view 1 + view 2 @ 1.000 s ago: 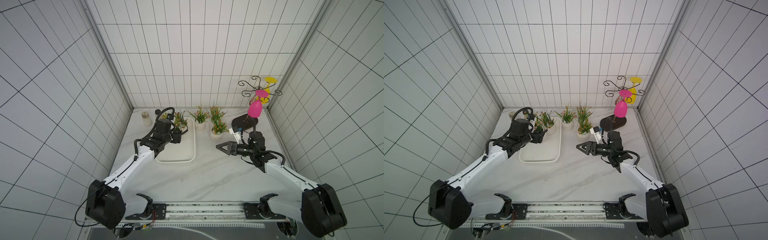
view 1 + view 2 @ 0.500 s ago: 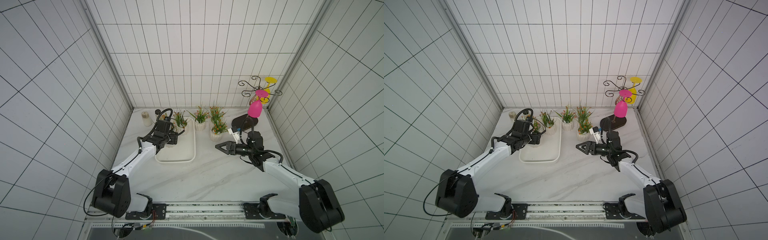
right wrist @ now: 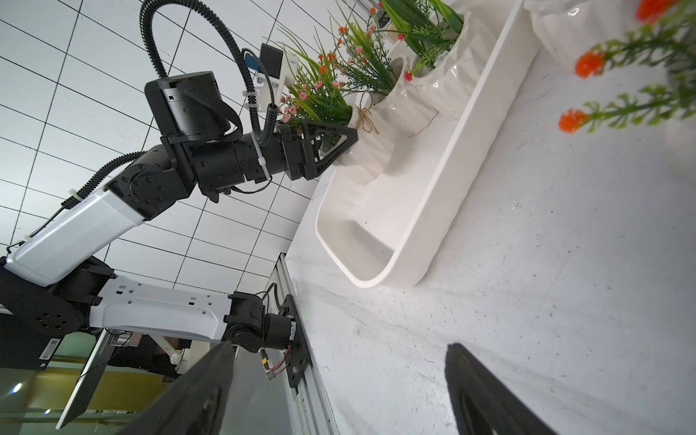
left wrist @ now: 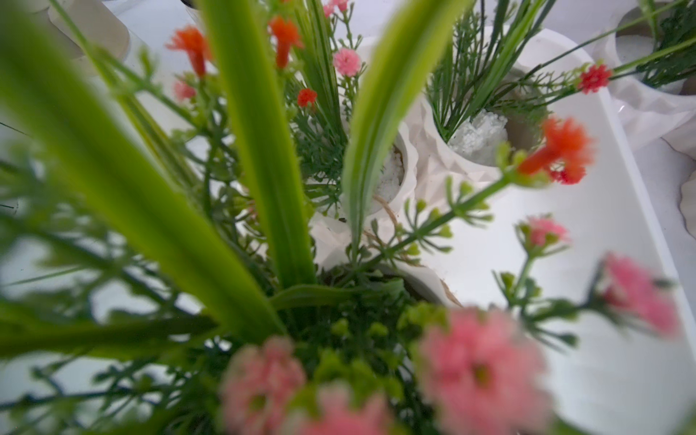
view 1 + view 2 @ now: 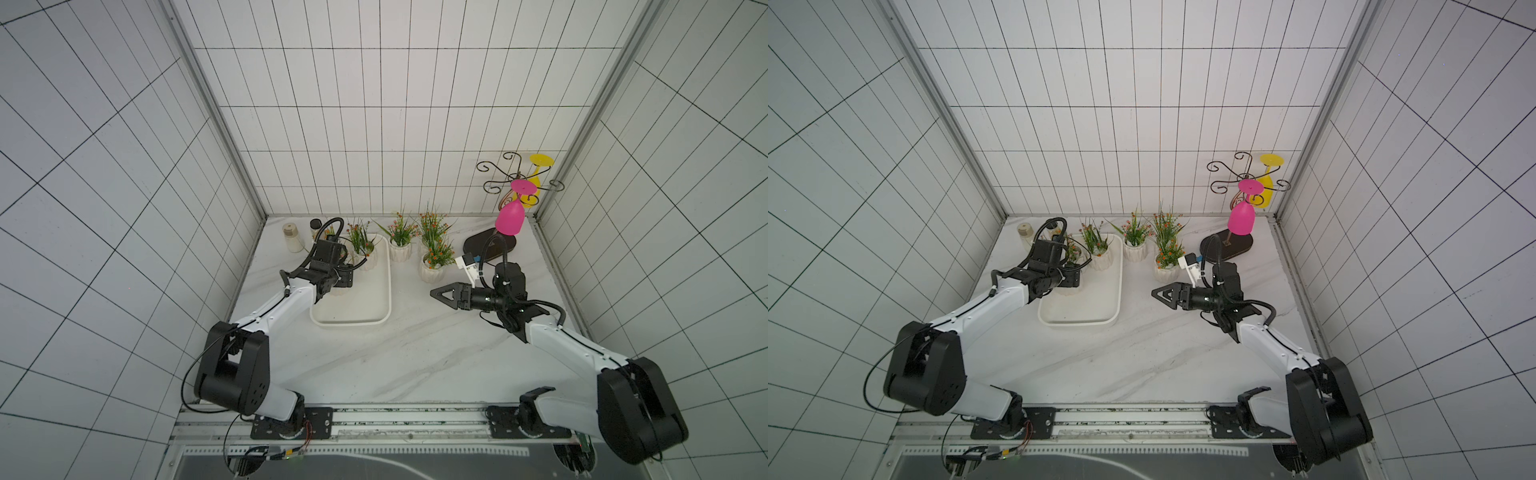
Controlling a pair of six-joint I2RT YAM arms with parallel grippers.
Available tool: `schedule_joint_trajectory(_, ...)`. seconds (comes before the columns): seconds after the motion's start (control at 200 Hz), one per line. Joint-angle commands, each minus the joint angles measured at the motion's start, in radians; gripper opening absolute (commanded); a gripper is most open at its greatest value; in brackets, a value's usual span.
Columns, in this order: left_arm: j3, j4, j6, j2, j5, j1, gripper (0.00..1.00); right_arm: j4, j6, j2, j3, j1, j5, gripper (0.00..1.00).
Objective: Put the potted gypsophila into the storage box
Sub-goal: Place the baby's breath potted plant at the storage box.
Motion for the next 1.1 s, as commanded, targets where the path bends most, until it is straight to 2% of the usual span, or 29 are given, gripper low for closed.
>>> schedule_joint_trajectory(0.0,-0.002,0.09,-0.007,0.01,-0.026,0.009,0.52,0.025,-0.021,0.002,0.011,0.008,-0.016,0.88)
schedule_joint_trajectory(0.27,-0.004,0.121,-0.009,0.04,-0.033,0.019,0.55,0.025,-0.021,0.001,0.011,0.008,-0.017,0.88)
schedule_joint_trajectory(1.094,0.018,0.219,-0.002,0.146,-0.049,0.032,0.53,0.022,-0.034,-0.009,0.007,0.005,-0.013,0.88)
